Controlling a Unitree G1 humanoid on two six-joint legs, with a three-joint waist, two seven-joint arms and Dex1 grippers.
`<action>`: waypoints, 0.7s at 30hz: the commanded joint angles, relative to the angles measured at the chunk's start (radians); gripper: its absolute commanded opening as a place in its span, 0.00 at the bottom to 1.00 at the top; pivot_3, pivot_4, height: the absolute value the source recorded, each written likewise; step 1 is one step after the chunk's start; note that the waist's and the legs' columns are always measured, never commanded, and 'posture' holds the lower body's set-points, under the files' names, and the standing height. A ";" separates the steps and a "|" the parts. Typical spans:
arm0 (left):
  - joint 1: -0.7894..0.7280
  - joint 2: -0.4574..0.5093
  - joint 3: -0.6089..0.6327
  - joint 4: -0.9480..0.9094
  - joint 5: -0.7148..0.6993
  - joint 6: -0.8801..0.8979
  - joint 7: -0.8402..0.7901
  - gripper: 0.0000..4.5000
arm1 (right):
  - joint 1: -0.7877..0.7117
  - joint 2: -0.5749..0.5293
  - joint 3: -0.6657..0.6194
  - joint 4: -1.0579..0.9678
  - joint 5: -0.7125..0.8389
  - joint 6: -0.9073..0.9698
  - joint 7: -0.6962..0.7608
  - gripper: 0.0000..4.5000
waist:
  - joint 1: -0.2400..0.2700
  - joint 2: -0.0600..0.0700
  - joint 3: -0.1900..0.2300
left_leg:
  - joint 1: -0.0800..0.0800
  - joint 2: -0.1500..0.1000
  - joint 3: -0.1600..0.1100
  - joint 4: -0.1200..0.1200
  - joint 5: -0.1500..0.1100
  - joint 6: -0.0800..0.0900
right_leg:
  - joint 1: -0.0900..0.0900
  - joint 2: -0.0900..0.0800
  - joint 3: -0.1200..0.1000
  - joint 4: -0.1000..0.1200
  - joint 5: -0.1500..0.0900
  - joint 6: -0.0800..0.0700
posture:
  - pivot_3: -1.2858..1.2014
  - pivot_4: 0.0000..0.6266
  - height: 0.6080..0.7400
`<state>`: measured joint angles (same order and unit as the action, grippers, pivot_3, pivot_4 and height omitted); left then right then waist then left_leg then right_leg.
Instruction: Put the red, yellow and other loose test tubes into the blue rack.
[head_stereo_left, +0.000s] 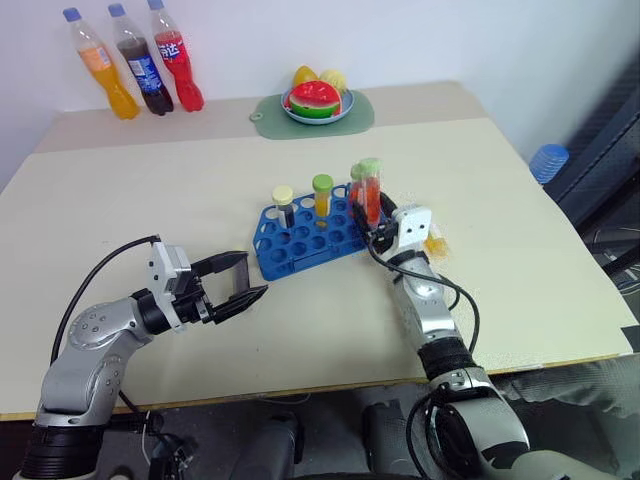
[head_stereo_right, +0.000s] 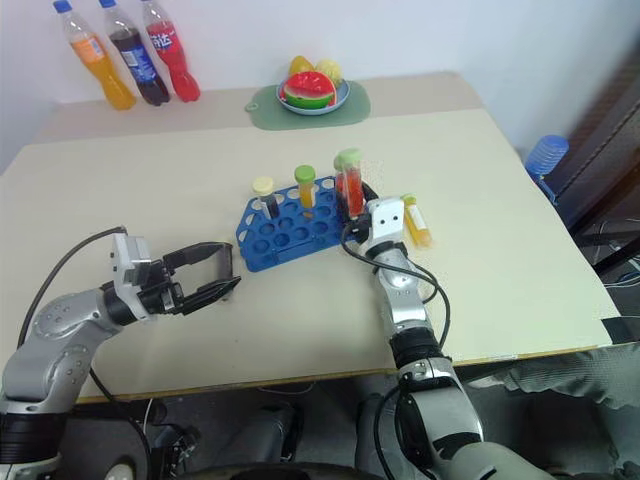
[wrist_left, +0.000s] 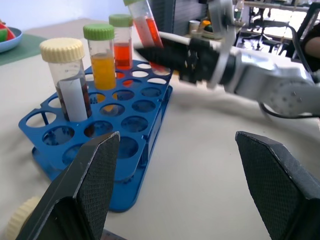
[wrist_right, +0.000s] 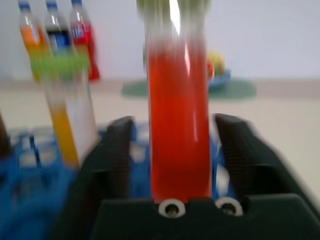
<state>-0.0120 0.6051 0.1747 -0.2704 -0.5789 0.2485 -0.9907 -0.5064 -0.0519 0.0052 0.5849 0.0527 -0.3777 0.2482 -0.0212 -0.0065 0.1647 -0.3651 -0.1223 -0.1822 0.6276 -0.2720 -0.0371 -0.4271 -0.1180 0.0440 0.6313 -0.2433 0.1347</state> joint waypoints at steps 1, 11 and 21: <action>-0.001 -0.001 0.011 -0.033 -0.012 -0.011 0.004 0.85 | 0.018 -0.013 0.007 -0.081 -0.018 -0.032 -0.005 0.99 | 0.000 0.000 0.000 | 0.000 0.000 0.000 0.000 0.001 -0.001 | 0.000 0.000 0.000 0.000 0.000 0.000 | 0.52 0.24 1.00; -0.027 -0.028 -0.016 -0.002 0.002 -0.022 -0.004 0.85 | 0.235 -0.129 0.049 -0.597 0.063 0.320 0.119 0.99 | 0.005 0.000 0.000 | 0.000 0.000 0.000 0.000 -0.001 0.002 | 0.000 0.000 0.000 0.000 0.000 0.000 | 0.52 0.24 1.00; -0.046 -0.039 -0.042 0.019 0.009 -0.032 -0.015 0.85 | 0.127 -0.289 -0.016 -0.881 0.245 0.989 0.175 0.99 | 0.007 0.000 0.000 | -0.002 0.000 0.000 0.002 -0.002 0.003 | 0.000 0.000 0.000 -0.001 0.000 0.000 | 0.52 0.24 1.00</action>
<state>-0.0510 0.5638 0.1304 -0.2407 -0.5750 0.2340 -1.0008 -0.3436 -0.3333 0.0162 -0.2614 0.2606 0.5534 0.4121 -0.0138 -0.0066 0.1648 -0.3672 -0.1220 -0.1818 0.6292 -0.2741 -0.0336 -0.4274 -0.1183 0.0440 0.6303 -0.2433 0.1348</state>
